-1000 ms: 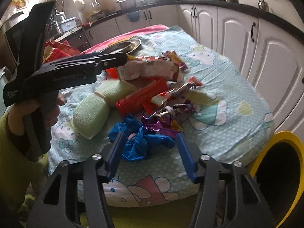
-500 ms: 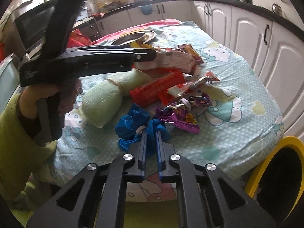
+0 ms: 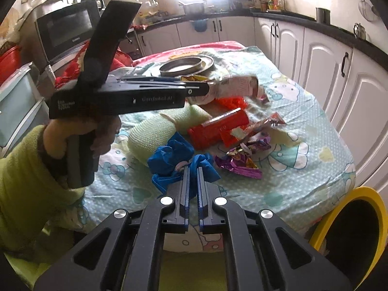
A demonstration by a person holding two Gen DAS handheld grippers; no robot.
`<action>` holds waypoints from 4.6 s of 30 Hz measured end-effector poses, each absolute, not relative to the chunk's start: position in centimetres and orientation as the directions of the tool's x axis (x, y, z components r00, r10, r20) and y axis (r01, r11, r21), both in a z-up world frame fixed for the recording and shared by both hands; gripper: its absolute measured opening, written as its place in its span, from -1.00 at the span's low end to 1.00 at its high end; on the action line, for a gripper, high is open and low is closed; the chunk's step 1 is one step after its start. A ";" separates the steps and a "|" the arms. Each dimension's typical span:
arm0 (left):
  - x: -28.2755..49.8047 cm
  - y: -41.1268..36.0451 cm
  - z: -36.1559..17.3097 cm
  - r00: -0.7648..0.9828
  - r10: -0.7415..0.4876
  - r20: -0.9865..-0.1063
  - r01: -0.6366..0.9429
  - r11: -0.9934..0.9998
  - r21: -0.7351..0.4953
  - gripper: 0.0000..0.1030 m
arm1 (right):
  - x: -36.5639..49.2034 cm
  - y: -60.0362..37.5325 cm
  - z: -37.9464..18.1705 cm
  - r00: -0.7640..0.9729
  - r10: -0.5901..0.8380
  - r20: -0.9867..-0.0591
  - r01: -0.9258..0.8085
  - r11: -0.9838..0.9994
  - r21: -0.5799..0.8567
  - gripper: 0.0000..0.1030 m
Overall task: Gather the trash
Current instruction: 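Grasp the yellow snack box with the left tool while the right tool grasps the blue gloves, then carry the snack box and blue gloves over the yellow bin with both tools, then open both tools to drop the snack box and gloves into the bin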
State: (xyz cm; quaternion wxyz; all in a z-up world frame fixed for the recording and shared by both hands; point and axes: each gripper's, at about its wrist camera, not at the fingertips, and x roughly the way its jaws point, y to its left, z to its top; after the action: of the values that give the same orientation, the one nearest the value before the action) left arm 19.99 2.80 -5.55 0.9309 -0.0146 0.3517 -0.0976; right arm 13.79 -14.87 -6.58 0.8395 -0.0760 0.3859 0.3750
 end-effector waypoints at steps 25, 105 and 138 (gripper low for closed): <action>16.5 1.4 -1.0 0.800 -0.232 -0.554 0.182 0.973 -0.144 -0.29 | 13.4 -19.1 -2.2 0.590 0.546 -0.595 -0.611 0.784 0.113 -0.91; 14.9 -23.3 -7.7 0.542 -0.437 -0.718 0.621 0.784 -0.007 -0.28 | 15.0 -46.1 -6.9 0.745 0.126 -0.655 0.031 0.975 0.222 -0.92; 16.4 -21.8 -8.4 0.535 -0.427 -0.729 0.514 0.849 -0.121 0.79 | 15.3 -46.9 -8.4 0.709 0.173 -0.683 0.055 0.953 0.299 -0.18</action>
State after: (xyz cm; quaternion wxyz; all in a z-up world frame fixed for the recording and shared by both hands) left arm 16.37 -21.81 -8.38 0.8743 0.0539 0.4003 -0.2691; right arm 15.25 -46.94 -8.41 0.9121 0.1504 0.3800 0.0323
